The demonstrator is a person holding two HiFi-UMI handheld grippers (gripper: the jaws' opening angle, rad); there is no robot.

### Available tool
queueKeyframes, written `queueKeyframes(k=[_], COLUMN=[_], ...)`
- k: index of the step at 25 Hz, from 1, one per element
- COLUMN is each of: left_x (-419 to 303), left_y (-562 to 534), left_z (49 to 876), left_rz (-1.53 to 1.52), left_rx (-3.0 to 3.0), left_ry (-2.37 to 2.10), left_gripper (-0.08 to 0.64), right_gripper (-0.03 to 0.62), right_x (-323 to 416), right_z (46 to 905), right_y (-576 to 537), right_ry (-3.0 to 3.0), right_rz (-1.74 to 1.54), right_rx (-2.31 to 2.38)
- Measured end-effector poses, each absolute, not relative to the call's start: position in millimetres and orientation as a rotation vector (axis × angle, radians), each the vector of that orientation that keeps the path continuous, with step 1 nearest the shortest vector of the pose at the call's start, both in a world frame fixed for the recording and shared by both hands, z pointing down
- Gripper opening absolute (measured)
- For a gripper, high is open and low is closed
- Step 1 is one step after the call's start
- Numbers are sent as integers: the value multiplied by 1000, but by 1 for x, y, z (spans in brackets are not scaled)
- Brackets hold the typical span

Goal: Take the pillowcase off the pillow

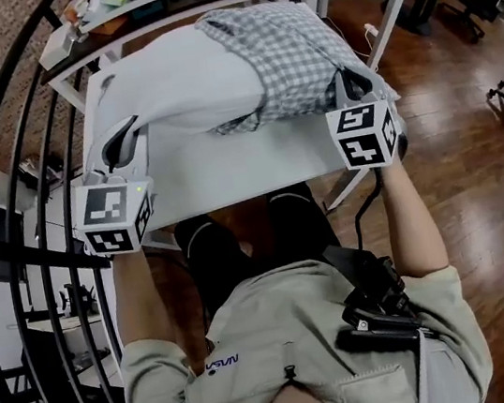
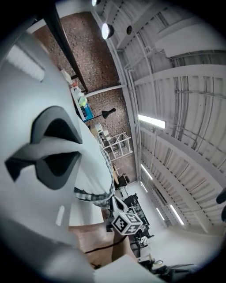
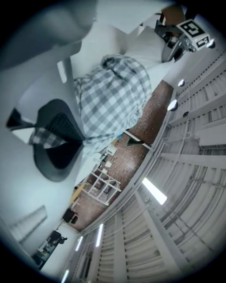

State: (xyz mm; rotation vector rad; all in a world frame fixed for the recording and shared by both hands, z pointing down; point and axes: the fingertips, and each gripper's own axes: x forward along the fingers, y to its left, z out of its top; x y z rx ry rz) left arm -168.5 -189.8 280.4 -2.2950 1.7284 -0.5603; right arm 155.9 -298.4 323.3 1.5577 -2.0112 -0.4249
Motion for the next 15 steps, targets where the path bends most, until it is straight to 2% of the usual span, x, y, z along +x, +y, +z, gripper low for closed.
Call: queueKeyframes(k=[6, 10, 15], left_x=[-155, -146, -125], left_y=[-172, -172, -156], left_z=[365, 377, 362], left_rz=[-592, -603, -601], left_rx=[-2501, -2505, -2497], left_ry=[1751, 1746, 1651], left_gripper=[31, 37, 111], right_gripper=[15, 14, 39], right_x=[185, 184, 185], right_z=[399, 413, 394], right_y=[-307, -303, -286], right_ry=[-2000, -2051, -2135], right_rz=[-156, -88, -60], right_rx=[1502, 1479, 1412])
